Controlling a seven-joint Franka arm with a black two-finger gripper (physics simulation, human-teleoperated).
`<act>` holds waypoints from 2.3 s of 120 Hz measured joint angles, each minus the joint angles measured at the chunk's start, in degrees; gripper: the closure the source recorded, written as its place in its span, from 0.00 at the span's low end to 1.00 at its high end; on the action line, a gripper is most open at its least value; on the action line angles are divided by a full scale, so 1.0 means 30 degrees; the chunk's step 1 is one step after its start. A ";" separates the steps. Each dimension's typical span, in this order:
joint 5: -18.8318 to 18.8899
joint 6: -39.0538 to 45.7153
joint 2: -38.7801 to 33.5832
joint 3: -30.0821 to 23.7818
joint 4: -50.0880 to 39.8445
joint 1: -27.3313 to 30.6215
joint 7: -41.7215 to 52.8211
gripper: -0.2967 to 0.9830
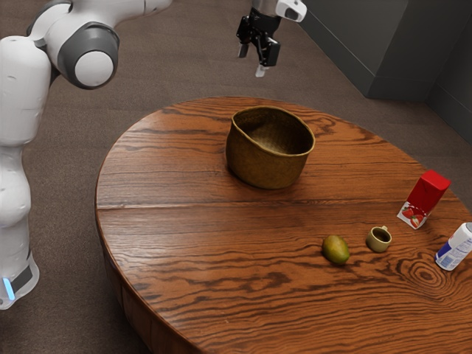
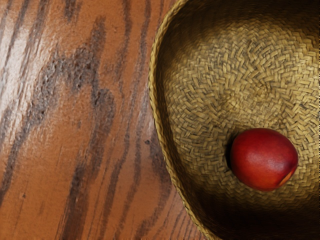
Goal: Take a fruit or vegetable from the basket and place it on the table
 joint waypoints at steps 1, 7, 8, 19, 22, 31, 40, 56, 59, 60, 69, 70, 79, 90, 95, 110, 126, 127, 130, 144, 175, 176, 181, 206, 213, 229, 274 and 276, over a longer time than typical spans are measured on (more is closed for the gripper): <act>0.0001 -0.0008 -0.0001 0.0000 0.0002 0.0000 0.0007 0.23; 0.0006 -0.0046 -0.0026 0.0002 -0.0025 -0.0031 0.0046 0.23; 0.0016 -0.0051 -0.0031 0.0002 -0.0036 -0.0053 0.0053 0.23; -0.0090 -0.0124 -0.1944 -0.0075 0.0575 -0.0027 0.0165 0.23; -0.0127 -0.0142 -0.2967 -0.0155 0.0768 -0.0188 0.0195 0.23; -0.0222 -0.0188 -0.4225 -0.0340 0.0767 -0.1895 0.0253 0.23; -0.0314 -0.0218 -0.4252 -0.0399 0.0135 -0.3970 0.0252 0.23; -0.0634 -0.0251 -0.3822 -0.0432 -0.0164 -0.5302 0.0141 0.23; -0.0702 -0.0253 -0.3786 -0.0422 -0.0170 -0.5094 0.0112 0.23; -0.0726 -0.0253 -0.3770 -0.0418 -0.0168 -0.5002 0.0102 0.23; -0.1151 -0.0229 -0.3672 -0.0303 -0.0129 -0.3978 0.0014 0.23; -0.1206 -0.0226 -0.3667 -0.0288 -0.0125 -0.3860 0.0004 0.23; -0.1856 -0.0202 -0.3660 -0.0186 -0.0062 -0.3068 -0.0336 0.23; -0.1518 -0.0183 -0.3663 -0.0302 -0.0062 -0.3160 -0.1324 0.23; -0.1539 -0.0175 -0.3668 -0.0305 -0.0053 -0.3547 -0.1832 0.23; -0.1615 -0.0190 -0.3644 -0.0230 -0.0925 -0.4345 -0.4374 0.23; -0.1600 0.1055 -0.3638 0.0071 -0.3401 -0.3450 -0.7233 0.23; -0.1592 0.1218 -0.3646 0.0091 -0.3645 -0.3365 -0.7390 0.23; -0.1571 0.1691 -0.3641 0.0143 -0.4274 -0.3127 -0.7848 0.23; -0.1503 0.3419 -0.3588 0.0166 -0.5413 -0.2635 -0.9739 0.23; -0.1016 0.5195 -0.3638 0.0053 -0.6708 -0.3244 -1.2452 0.23; -0.0949 0.5223 -0.3638 0.0050 -0.6719 -0.3229 -1.2493 0.23; -0.0667 0.5347 -0.3624 0.0039 -0.6792 -0.3166 -1.2652 0.23; -0.0198 0.5698 -0.3541 0.0001 -0.7341 -0.3144 -1.2831 0.23; -0.0204 0.5746 -0.3518 0.0000 -0.7501 -0.3155 -1.2733 0.23; -0.0436 0.5817 -0.3313 0.0000 -0.7724 -0.3086 -1.2351 0.23; -0.1299 0.6280 -0.2013 -0.0009 -0.8274 -0.2986 -1.0887 0.23; -0.1329 0.6307 -0.2001 -0.0014 -0.8345 -0.2983 -1.0836 0.23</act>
